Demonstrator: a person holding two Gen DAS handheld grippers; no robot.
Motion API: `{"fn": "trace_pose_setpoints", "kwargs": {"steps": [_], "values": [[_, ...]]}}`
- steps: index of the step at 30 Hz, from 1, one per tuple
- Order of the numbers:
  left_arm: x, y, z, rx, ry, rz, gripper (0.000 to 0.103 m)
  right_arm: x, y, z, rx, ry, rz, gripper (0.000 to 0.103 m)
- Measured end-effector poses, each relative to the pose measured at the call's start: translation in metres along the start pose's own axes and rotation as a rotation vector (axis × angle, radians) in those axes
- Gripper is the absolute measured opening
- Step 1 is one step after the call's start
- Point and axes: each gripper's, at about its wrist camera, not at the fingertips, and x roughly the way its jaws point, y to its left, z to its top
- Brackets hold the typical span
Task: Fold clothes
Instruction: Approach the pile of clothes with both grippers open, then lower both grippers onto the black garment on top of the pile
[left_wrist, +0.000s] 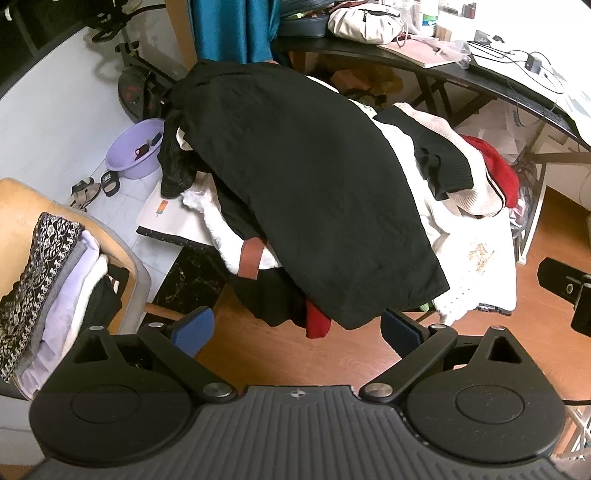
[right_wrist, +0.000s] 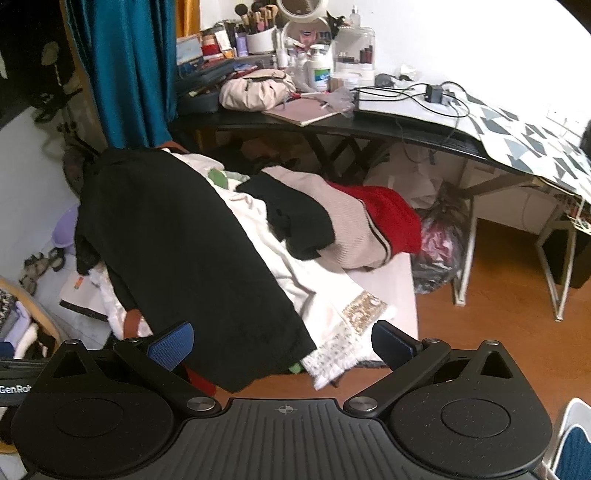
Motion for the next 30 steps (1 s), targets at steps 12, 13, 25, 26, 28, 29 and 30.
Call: {"fn": "trace_pose_setpoints", "kwargs": {"steps": [12, 13, 25, 26, 28, 29, 30], "values": [[-0.004, -0.015, 0.008, -0.093, -0.042, -0.003, 0.099, 0.011, -0.014, 0.020, -0.098, -0.046, 0.107, 0.102], [-0.005, -0.017, 0.009, -0.099, -0.050, 0.003, 0.099, 0.011, -0.016, 0.021, -0.106, -0.051, 0.109, 0.102], [-0.005, -0.025, 0.012, -0.212, -0.050, -0.032, 0.099, 0.020, -0.037, 0.026, -0.166, -0.084, 0.092, 0.102], [-0.006, -0.024, 0.012, -0.221, -0.054, -0.034, 0.099, 0.021, -0.038, 0.027, -0.166, -0.089, 0.092, 0.102], [-0.006, -0.026, 0.013, -0.210, -0.058, -0.019, 0.099, 0.021, -0.040, 0.029, -0.163, -0.097, 0.105, 0.102], [-0.006, -0.027, 0.013, -0.204, -0.061, -0.011, 0.099, 0.021, -0.042, 0.031, -0.161, -0.100, 0.111, 0.102], [-0.006, -0.028, 0.014, -0.198, -0.062, -0.004, 0.099, 0.021, -0.043, 0.032, -0.161, -0.108, 0.115, 0.102]]}}
